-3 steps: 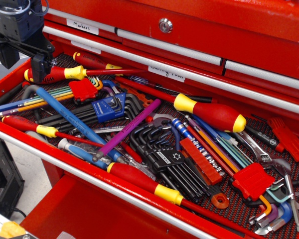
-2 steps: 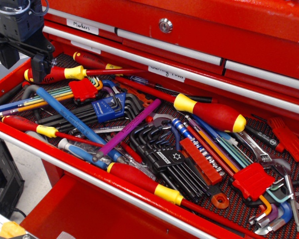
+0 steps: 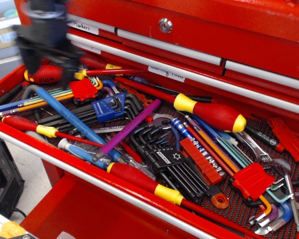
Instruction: Pick up bit holder
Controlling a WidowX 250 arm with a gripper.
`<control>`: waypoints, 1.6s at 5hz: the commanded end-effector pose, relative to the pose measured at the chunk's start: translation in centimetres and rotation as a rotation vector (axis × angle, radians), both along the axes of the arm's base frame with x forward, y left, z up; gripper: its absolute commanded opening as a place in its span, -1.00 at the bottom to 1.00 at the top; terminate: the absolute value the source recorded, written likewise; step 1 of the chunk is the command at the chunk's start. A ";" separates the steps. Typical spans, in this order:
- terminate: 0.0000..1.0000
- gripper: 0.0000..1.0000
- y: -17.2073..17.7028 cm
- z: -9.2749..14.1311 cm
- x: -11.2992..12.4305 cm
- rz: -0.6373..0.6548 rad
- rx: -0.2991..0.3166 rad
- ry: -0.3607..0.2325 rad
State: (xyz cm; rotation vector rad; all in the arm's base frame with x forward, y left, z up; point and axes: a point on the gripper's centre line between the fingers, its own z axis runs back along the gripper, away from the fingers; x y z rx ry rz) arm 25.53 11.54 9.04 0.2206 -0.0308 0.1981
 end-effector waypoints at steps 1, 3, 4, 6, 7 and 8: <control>-1.00 1.00 -7.5 3.3 2.2 0.222 -0.041 -0.050; -1.00 1.00 -16.9 0.2 3.1 0.512 -0.214 -0.064; -1.00 1.00 -20.5 -0.6 4.2 0.637 -0.297 -0.114; -1.00 1.00 -21.3 -3.0 4.9 0.722 -0.333 -0.227; -1.00 1.00 -20.9 -4.3 4.9 0.748 -0.342 -0.236; -1.00 1.00 -20.4 -5.9 4.8 0.745 -0.333 -0.249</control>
